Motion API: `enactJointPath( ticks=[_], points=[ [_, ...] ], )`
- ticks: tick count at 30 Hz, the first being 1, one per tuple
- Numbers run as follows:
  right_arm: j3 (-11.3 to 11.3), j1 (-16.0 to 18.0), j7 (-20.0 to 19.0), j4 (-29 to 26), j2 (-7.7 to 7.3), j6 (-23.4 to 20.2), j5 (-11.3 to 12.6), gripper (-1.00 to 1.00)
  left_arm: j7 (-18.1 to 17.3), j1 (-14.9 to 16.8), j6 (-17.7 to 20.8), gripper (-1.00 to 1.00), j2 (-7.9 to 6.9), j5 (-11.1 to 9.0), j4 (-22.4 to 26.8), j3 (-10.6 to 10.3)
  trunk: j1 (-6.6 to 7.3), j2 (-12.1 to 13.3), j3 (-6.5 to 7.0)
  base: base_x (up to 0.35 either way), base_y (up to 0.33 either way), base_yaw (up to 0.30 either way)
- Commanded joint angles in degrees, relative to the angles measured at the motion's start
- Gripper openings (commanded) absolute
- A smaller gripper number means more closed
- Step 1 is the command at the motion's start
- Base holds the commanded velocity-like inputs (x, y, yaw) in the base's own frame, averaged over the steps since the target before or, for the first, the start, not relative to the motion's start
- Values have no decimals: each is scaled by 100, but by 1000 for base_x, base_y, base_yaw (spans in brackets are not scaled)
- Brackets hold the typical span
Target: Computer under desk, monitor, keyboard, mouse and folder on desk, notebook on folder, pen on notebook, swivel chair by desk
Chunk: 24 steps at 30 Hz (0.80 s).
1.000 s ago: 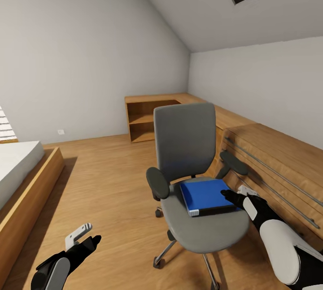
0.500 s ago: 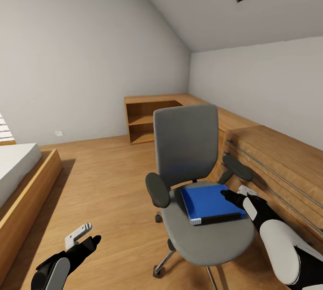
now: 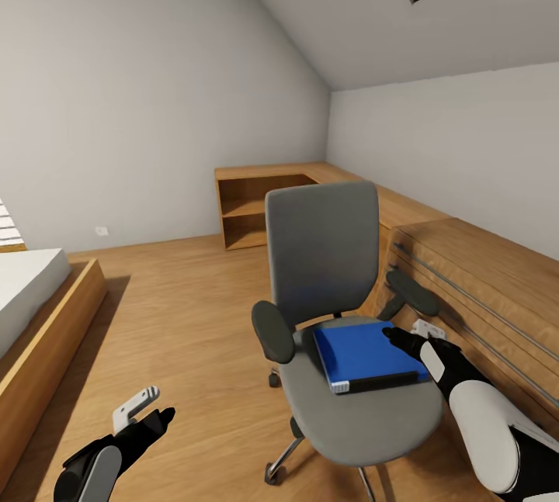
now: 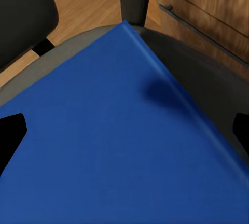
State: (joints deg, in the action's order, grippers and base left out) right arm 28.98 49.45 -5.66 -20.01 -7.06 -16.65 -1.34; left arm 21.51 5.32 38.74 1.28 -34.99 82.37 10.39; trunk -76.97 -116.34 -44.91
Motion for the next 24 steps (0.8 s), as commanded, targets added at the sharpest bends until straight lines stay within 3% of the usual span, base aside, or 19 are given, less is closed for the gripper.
enactJointPath(
  ticks=[1,24],
  points=[
    [38,3,-31,-8,3,-21,-15,100,46,4,20,100,4,-61,8,7,1,-3,-6,3,0,0],
    [35,3,-22,30,3,214,-250,100,29,4,19,100,4,-36,7,7,1,-3,-6,5,-4,0]
  ],
)
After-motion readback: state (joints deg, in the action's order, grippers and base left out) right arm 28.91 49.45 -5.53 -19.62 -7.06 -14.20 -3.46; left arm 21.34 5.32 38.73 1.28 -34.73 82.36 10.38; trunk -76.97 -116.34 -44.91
